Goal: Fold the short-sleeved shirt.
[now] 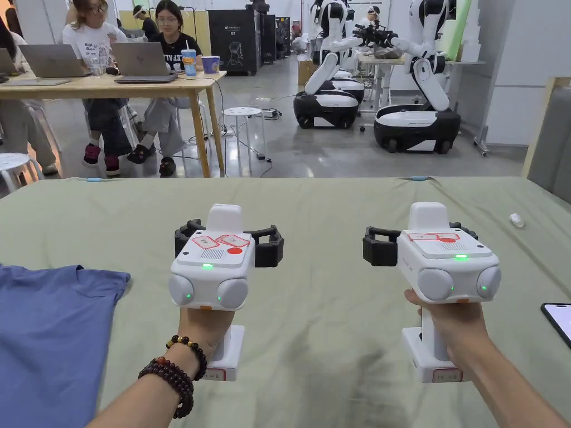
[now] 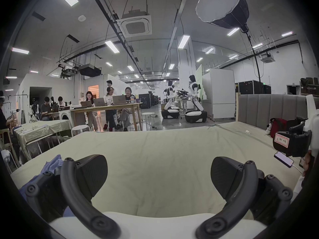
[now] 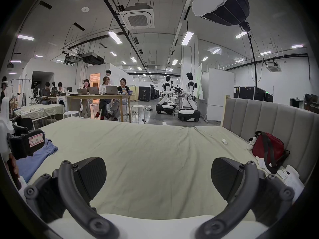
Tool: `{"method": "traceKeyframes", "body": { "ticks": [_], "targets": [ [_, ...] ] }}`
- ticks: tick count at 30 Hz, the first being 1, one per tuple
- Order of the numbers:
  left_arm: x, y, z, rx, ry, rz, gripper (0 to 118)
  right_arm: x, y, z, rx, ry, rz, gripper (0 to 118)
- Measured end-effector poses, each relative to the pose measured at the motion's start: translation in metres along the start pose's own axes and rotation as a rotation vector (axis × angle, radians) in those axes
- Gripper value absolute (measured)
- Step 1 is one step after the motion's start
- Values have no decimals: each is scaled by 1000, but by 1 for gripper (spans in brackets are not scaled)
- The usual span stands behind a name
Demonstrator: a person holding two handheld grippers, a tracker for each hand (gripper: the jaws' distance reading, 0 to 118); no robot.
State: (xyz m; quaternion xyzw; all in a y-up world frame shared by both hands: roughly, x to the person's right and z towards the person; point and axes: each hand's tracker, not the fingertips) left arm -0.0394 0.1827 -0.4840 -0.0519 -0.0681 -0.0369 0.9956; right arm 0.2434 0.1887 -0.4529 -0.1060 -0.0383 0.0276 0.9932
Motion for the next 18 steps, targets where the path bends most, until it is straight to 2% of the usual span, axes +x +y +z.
{"method": "traceKeyframes", "body": {
  "ticks": [18],
  "targets": [
    [1,0,0,3,5,-9,118,-3,1,3,6,-6,-9,118]
  ]
}}
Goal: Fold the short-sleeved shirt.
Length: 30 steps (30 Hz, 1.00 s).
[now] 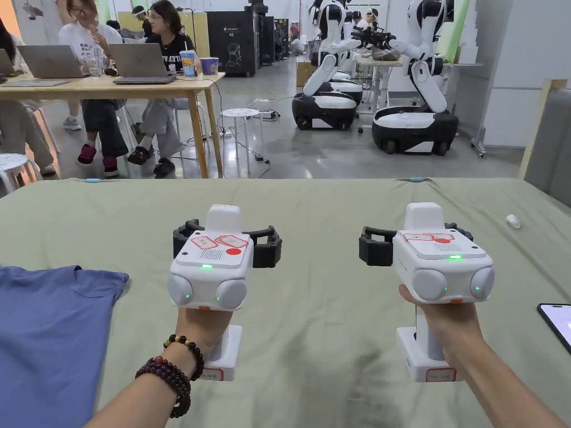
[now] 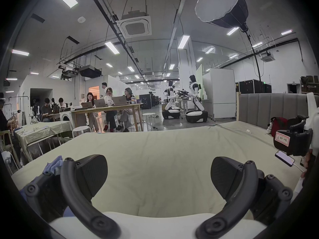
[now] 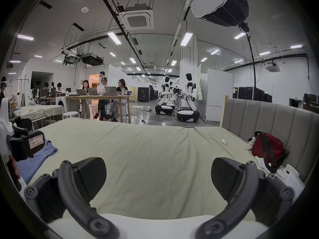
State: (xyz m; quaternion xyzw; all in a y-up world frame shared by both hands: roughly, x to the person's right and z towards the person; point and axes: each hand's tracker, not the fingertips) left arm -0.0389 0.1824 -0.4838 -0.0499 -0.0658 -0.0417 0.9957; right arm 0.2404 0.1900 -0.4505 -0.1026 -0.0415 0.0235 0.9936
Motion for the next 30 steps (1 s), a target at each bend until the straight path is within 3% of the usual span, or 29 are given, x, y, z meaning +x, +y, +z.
{"method": "traceKeyframes", "body": {
  "ticks": [20,21,22,23,24,25,30],
  "targets": [
    [2,0,-1,-28,-3,-13,115,-1,-2,1,-1,-6,-3,117],
    [1,0,0,-29,-15,-8,101,-3,-1,5,-4,5,-8,102],
    [1,0,2,-25,-20,-9,81,-3,-1,7,-4,7,-10,78],
    [1,0,2,-19,-20,-14,54,-5,-1,8,-6,-4,-9,40],
    [2,1,2,-17,-11,-24,13,-6,-2,7,-11,-15,-4,1],
    [3,1,1,-22,7,-40,0,-5,-3,5,-20,-28,5,0],
    [-3,4,-1,-47,3,17,0,-4,-3,4,-32,-13,-14,0]
  ]
}}
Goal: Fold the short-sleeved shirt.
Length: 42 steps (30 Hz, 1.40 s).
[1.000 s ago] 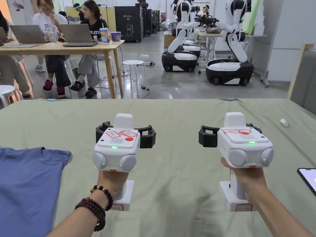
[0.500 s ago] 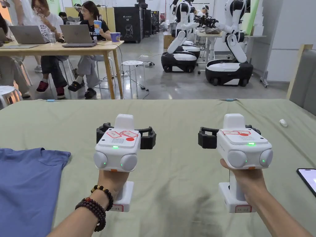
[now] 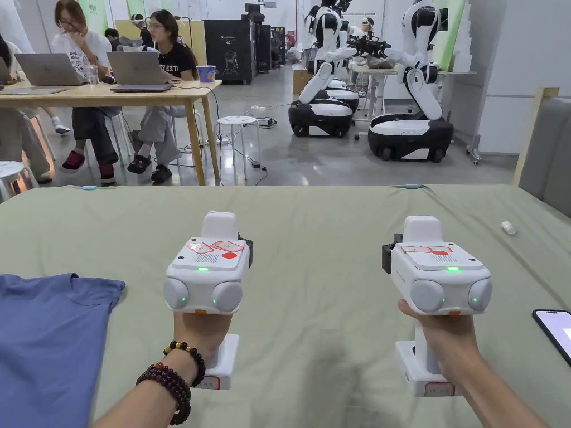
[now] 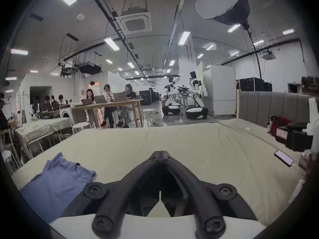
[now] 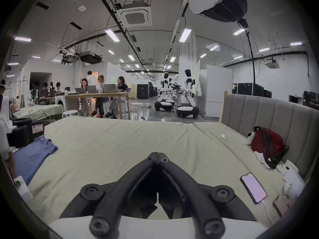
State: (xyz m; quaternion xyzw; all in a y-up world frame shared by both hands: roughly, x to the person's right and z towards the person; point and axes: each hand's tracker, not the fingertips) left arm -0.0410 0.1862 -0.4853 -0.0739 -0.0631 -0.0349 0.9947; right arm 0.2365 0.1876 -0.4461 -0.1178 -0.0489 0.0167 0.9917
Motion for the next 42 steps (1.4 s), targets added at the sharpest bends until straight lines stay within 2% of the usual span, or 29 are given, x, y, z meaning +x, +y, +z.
{"method": "traceKeyframes", "body": {
  "ticks": [6,9,12,20,25,31,36,37,38,39,42],
  "targets": [
    [-13,0,-1,-8,26,-9,0,-10,5,-2,7,-10,19,0],
    [-38,0,4,-8,71,8,0,-30,7,-5,3,27,23,0],
    [-75,-3,17,-13,126,19,0,-66,5,-10,12,100,56,0],
    [-191,-18,71,-46,328,-5,0,-206,4,-11,-1,361,101,4],
    [-242,-28,100,-70,418,13,0,-266,1,-6,4,460,123,4],
    [-271,-38,104,-107,454,36,0,-287,-2,-6,-1,497,146,4],
    [-280,-45,71,-271,361,77,0,-281,-3,-12,-20,483,138,4],
    [-279,-47,63,-313,350,89,5,-280,-4,-14,-25,478,139,4],
    [-280,-50,51,-355,335,105,18,-279,-6,-16,-36,474,138,4],
    [-281,-54,40,-392,323,123,39,-281,-12,-24,-42,473,140,4],
    [-282,-67,5,-484,313,195,95,-283,-20,-33,-44,466,176,4]
  ]
}}
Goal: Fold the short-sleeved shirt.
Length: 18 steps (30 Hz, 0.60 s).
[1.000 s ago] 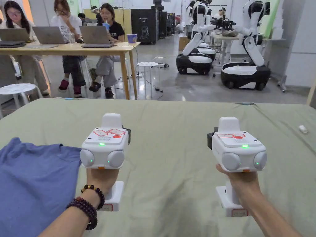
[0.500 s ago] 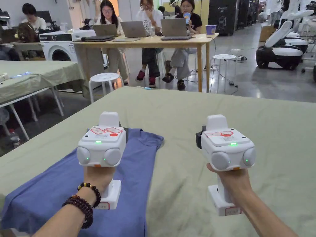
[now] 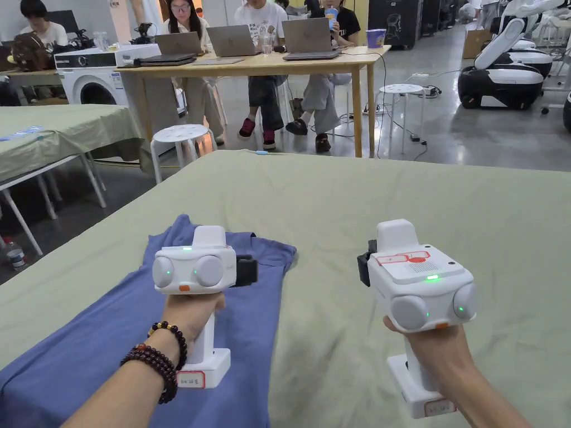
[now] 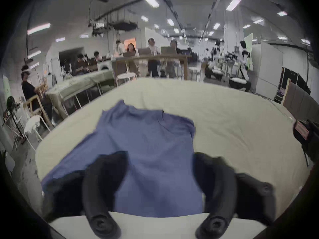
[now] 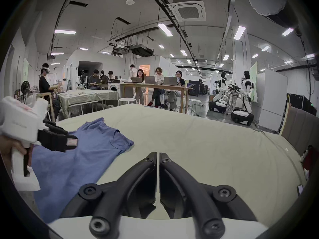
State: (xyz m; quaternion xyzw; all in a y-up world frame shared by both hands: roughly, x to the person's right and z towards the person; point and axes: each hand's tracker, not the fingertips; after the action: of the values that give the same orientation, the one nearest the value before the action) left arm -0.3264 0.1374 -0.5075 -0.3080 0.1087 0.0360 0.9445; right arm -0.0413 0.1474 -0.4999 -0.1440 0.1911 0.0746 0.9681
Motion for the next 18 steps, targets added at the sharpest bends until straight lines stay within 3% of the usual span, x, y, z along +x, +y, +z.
{"method": "traceKeyframes", "body": {
  "ticks": [2,7,18],
  "targets": [
    [4,1,-27,-88,-33,4,114,0,-4,-2,-13,-4,8,4],
    [15,5,-80,-112,-15,-84,113,4,-16,-11,-28,6,-37,4],
    [10,-5,-146,-210,-18,-70,102,2,-32,-19,-43,35,-34,4]
  ]
}}
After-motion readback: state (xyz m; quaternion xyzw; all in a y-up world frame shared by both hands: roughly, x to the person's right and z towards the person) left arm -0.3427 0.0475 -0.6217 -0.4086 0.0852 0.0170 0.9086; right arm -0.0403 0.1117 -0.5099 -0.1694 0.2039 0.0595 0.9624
